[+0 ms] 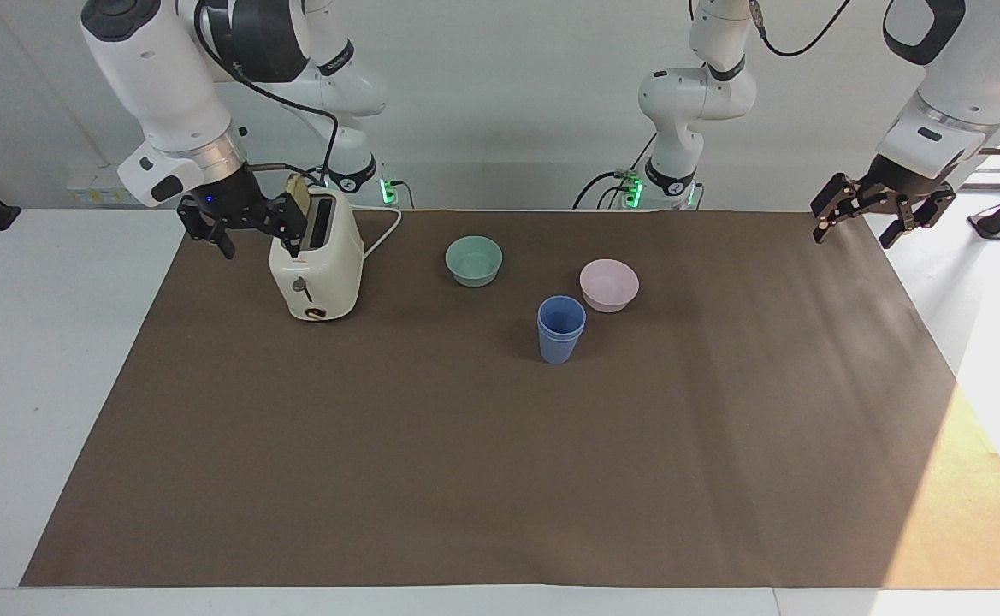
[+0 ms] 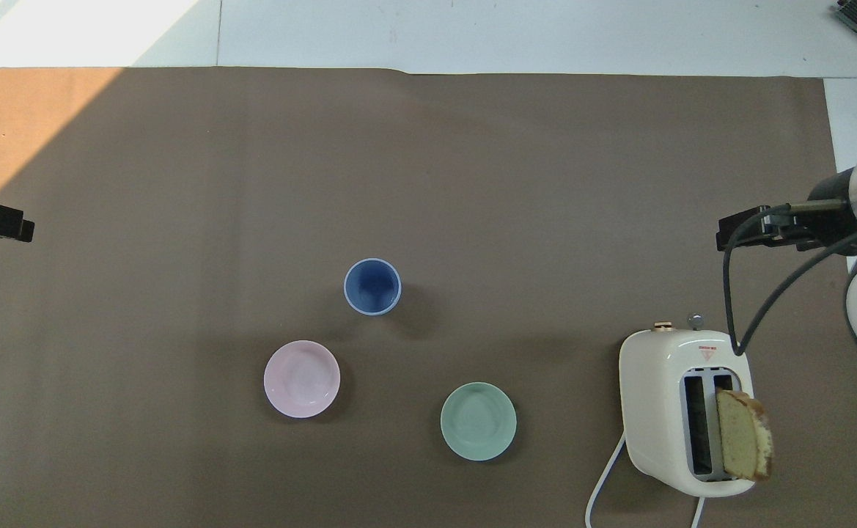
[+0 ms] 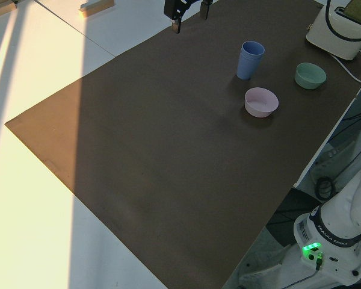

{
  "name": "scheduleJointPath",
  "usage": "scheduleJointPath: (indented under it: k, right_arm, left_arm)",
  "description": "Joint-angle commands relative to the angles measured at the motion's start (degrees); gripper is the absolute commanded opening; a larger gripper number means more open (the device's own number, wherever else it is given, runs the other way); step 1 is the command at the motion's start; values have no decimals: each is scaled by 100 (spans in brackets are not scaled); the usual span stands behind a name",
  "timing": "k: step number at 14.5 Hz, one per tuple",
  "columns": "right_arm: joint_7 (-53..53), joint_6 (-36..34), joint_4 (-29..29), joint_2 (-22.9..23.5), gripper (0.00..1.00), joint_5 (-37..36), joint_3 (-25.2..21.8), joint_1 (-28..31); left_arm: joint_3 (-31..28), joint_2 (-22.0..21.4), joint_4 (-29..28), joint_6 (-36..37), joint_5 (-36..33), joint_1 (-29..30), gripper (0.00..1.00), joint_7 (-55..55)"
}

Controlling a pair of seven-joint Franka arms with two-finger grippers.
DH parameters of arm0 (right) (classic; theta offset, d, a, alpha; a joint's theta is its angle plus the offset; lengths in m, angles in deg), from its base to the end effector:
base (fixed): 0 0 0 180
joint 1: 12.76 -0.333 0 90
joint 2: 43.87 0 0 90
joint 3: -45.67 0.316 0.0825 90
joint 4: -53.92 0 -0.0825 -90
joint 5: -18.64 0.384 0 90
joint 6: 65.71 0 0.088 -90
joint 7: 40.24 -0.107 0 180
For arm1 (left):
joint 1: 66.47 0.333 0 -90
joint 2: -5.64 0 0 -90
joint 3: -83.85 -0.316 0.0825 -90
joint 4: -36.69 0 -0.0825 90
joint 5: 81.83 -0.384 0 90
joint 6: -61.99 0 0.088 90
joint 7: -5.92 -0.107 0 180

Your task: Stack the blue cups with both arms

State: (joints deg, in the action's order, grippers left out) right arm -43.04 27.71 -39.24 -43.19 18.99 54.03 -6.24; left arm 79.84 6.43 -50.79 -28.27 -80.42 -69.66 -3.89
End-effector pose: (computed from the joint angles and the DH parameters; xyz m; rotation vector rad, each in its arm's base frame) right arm 0.5618 0.0182 0.5970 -3.1339 0.0269 0.0118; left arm 0.5598 0.0051 0.6381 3.1111 -0.2451 0.0574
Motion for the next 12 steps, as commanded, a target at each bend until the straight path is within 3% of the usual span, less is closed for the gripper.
scheduleJointPath:
  k: [1,12]
  right_arm:
    - [-116,-113,8,-121,100,-210,43,59]
    - [-116,-95,17,-94,100,-96,34,138]
  left_arm:
    - [49,-27,65,114,-88,64,100,-12]
    - [49,-27,65,114,-88,64,100,-12]
